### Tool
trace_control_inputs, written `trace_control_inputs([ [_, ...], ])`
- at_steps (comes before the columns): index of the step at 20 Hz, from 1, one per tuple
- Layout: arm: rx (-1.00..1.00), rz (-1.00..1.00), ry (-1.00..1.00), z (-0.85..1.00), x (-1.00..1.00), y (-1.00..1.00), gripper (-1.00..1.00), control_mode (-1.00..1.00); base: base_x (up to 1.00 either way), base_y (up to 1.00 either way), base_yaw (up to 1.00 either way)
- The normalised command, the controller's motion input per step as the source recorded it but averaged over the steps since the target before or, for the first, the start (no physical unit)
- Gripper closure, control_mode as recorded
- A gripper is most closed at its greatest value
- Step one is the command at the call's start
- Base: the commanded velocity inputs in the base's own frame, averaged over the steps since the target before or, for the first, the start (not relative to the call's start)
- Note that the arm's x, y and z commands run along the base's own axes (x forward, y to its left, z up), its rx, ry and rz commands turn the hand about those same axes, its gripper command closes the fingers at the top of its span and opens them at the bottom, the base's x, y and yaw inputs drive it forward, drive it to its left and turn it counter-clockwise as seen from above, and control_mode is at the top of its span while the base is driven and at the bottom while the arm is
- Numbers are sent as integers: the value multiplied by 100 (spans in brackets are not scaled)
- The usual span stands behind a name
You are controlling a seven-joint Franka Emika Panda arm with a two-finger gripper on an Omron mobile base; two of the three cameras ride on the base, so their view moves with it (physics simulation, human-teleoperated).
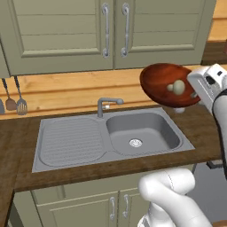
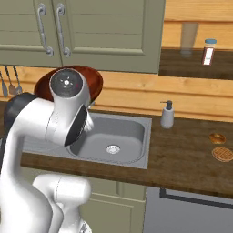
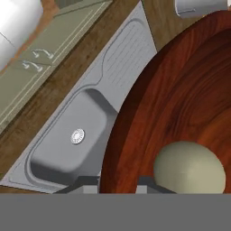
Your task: Pick the mushroom from the sink and place it in the bowl. Then pick the bowl and place it in the microwave. Then close the microwave door and press the start button.
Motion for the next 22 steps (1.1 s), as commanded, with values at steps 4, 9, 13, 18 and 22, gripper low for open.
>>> trace_control_inputs([
  [4,0,0,-5,4,-65,7,100,-100,0,0,0],
  [9,0,0,0,0,-6,2,100,100,-51,-25,-5],
  [13,0,0,0,0,0,0,100,100,-59,-34,-46],
  [18,0,0,0,0,0,0,100,100,0,0,-98],
  [22,0,0,0,0,0,0,100,100,0,0,-100],
])
